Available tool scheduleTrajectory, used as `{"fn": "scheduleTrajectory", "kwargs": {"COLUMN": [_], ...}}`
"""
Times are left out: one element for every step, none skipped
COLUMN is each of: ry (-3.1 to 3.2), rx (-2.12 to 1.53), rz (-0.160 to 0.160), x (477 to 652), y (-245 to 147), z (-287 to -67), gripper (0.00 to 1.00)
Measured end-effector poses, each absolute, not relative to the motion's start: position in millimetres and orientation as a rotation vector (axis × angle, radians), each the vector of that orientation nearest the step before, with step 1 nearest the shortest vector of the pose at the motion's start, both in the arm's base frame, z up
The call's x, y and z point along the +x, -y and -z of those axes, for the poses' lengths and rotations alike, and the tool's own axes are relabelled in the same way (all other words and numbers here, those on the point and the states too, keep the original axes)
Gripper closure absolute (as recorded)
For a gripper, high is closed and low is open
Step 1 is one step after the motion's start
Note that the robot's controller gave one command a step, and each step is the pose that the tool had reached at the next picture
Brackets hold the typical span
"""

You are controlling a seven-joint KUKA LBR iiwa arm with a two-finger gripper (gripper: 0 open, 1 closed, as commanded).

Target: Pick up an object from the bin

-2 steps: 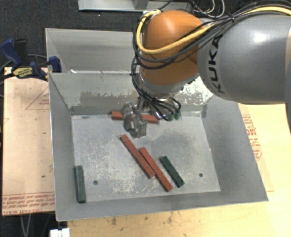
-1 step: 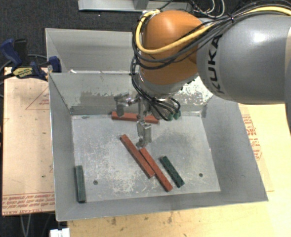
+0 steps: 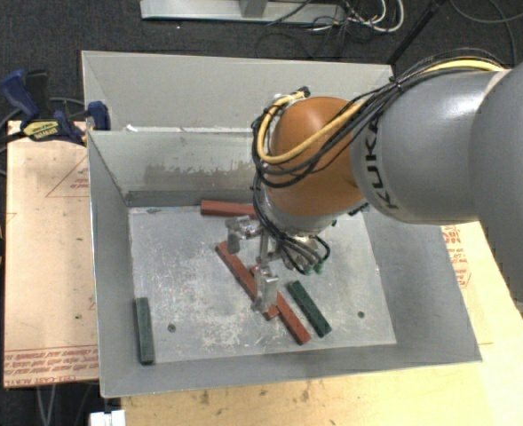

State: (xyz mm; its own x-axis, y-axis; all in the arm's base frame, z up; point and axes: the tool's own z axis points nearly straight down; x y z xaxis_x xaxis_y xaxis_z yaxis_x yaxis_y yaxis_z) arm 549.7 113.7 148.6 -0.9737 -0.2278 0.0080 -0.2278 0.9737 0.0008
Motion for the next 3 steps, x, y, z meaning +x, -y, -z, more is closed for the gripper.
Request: {"fn": "scheduleTrajectory", "kwargs": {"ry": [3.142, 3.145, 3.144], "rx": [0.031, 0.033, 0.033], "rz": [0.002, 0.005, 0.002], "x": [587.2, 588.4, 587.8], "y": [-100.7, -101.8, -101.2], "z": [-71.6, -74.7, -73.3], "gripper": [0.0, 1.0, 0.0]}}
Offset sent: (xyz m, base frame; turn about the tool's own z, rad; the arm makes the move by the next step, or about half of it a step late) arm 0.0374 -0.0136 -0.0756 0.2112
